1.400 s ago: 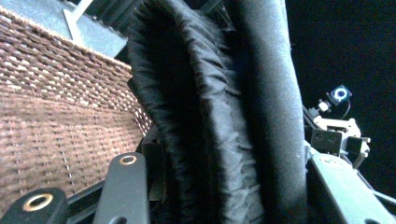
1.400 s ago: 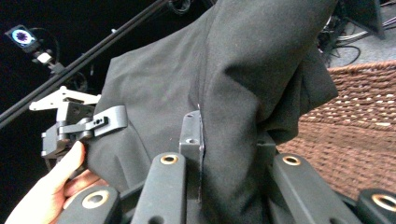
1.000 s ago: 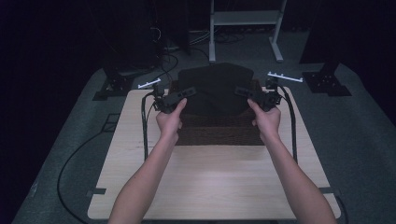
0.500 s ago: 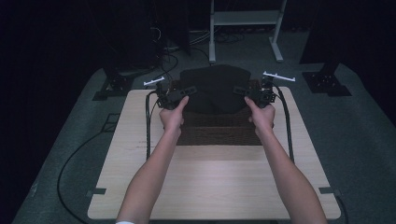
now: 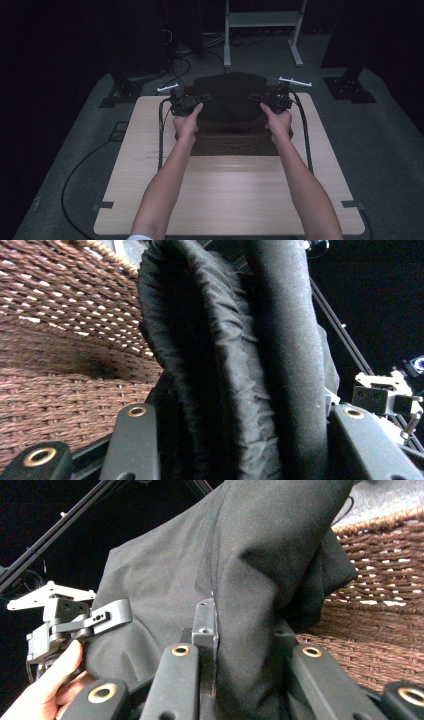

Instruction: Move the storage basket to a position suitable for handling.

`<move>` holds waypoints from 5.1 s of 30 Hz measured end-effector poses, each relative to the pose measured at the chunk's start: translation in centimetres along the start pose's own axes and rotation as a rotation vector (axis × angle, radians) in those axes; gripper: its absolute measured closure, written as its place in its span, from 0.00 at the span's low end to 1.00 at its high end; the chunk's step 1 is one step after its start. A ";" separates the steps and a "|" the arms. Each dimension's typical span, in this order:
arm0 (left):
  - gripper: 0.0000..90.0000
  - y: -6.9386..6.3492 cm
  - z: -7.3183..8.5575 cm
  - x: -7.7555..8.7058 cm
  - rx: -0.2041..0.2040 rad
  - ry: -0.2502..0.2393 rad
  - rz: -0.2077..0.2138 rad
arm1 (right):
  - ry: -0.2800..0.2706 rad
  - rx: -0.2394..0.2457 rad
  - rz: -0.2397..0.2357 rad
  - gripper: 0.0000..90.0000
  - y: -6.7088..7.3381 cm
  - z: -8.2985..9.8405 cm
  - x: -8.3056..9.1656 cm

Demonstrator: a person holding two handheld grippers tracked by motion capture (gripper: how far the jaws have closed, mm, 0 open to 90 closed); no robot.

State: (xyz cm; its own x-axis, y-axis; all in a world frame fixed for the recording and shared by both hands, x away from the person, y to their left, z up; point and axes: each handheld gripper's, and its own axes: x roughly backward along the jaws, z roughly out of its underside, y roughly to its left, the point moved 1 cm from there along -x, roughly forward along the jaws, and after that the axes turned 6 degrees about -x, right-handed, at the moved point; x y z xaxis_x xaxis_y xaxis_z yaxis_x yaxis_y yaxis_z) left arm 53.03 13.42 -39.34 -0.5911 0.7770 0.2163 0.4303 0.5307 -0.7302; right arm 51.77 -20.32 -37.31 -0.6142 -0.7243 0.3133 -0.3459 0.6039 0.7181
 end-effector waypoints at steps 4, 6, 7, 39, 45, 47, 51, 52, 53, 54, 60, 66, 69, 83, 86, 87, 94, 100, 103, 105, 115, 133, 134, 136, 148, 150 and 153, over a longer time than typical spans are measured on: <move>0.56 0.6 0.0 -0.3 0.018 0.013 -0.008 | 0.011 -0.022 0.006 0.82 -0.6 0.0 -0.5; 0.56 0.6 -0.2 -0.4 0.007 0.033 -0.026 | 0.016 -0.036 0.009 0.82 -1.0 0.1 -0.9; 0.56 0.6 -0.3 -0.5 -0.001 0.039 -0.033 | 0.022 -0.039 0.017 0.82 -1.2 0.1 -1.0; 0.55 1.1 -0.6 -2.2 0.015 0.153 -0.092 | 0.096 -0.117 0.084 0.82 -3.2 -0.1 -1.6; 0.55 1.3 -0.7 -2.1 0.025 0.162 -0.098 | 0.111 -0.111 0.095 0.82 -3.0 -0.1 -1.9; 0.54 1.3 -0.7 -2.1 0.020 0.167 -0.103 | 0.114 -0.112 0.100 0.82 -3.1 -0.1 -1.9; 0.54 1.4 -0.6 -2.2 0.018 0.184 -0.125 | 0.129 -0.111 0.114 0.82 -3.0 -0.1 -2.1; 0.54 1.3 -0.6 -2.2 0.014 0.188 -0.134 | 0.135 -0.108 0.118 0.82 -2.9 -0.1 -2.2; 0.54 1.4 -0.6 -2.3 0.011 0.190 -0.137 | 0.142 -0.101 0.124 0.82 -2.9 -0.1 -2.2; 0.54 1.4 -0.6 -2.3 0.017 0.192 -0.139 | 0.146 -0.099 0.127 0.82 -2.9 -0.1 -2.3; 0.53 1.5 -0.6 -2.3 0.020 0.196 -0.145 | 0.154 -0.120 0.137 0.82 -3.1 -0.1 -2.4; 0.53 1.5 -0.6 -2.4 0.025 0.201 -0.147 | 0.161 -0.123 0.141 0.82 -3.1 -0.1 -2.5; 0.53 1.6 -0.6 -2.4 0.022 0.204 -0.151 | 0.162 -0.119 0.149 0.82 -3.1 -0.1 -2.5; 0.42 1.8 -0.7 -2.1 0.020 0.189 -0.224 | 0.207 -0.116 0.228 0.78 -3.6 0.0 -2.9; 0.41 1.7 -0.8 -1.9 0.001 0.181 -0.239 | 0.207 -0.114 0.245 0.75 -3.6 0.0 -2.8; 0.40 1.8 -0.8 -1.8 0.004 0.180 -0.235 | 0.208 -0.113 0.260 0.73 -3.5 -0.1 -2.8; 0.39 1.5 -1.1 -1.3 -0.015 0.173 -0.220 | 0.203 -0.080 0.312 0.71 -3.3 -0.2 -2.2; 0.37 0.9 -1.4 -0.7 -0.030 0.157 -0.180 | 0.186 -0.070 0.261 0.68 -2.5 -0.5 -1.6; 0.36 0.4 -1.4 -0.4 -0.039 0.150 -0.155 | 0.190 -0.062 0.251 0.65 -2.3 -0.4 -1.3; 0.34 0.2 -1.3 -0.2 -0.042 0.142 -0.140 | 0.188 -0.058 0.241 0.63 -2.2 -0.3 -1.1; 0.28 -0.9 -0.7 1.2 -0.085 0.125 -0.097 | 0.197 -0.030 0.183 0.51 -1.7 0.1 0.2; 0.20 -2.3 0.0 3.1 -0.149 0.145 -0.062 | 0.173 -0.020 0.106 0.41 -1.8 0.3 4.3; 0.20 -2.4 0.0 3.2 -0.146 0.142 -0.059 | 0.169 -0.021 0.100 0.41 -1.8 0.3 4.6; 0.20 -2.6 0.0 3.4 -0.153 0.139 -0.060 | 0.170 -0.016 0.100 0.41 -1.7 0.2 5.0; 0.15 -2.7 1.0 4.8 -0.141 0.144 -0.035 | 0.193 -0.003 0.080 0.39 -1.7 1.0 6.6; 0.15 -2.7 1.2 5.1 -0.147 0.143 -0.034 | 0.210 0.000 0.081 0.37 -1.8 1.2 6.8; 0.15 -2.8 1.3 5.5 -0.150 0.139 -0.029 | 0.217 0.009 0.074 0.37 -1.7 1.5 7.2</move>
State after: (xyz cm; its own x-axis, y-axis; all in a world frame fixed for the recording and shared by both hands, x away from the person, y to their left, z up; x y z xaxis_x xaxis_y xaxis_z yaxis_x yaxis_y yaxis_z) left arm 47.66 15.79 -36.96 -0.5091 0.7947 0.3306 0.5180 0.5896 -0.6197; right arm 46.85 -26.10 -37.22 -0.4716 -0.7316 0.4923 -0.3122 0.6606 0.6828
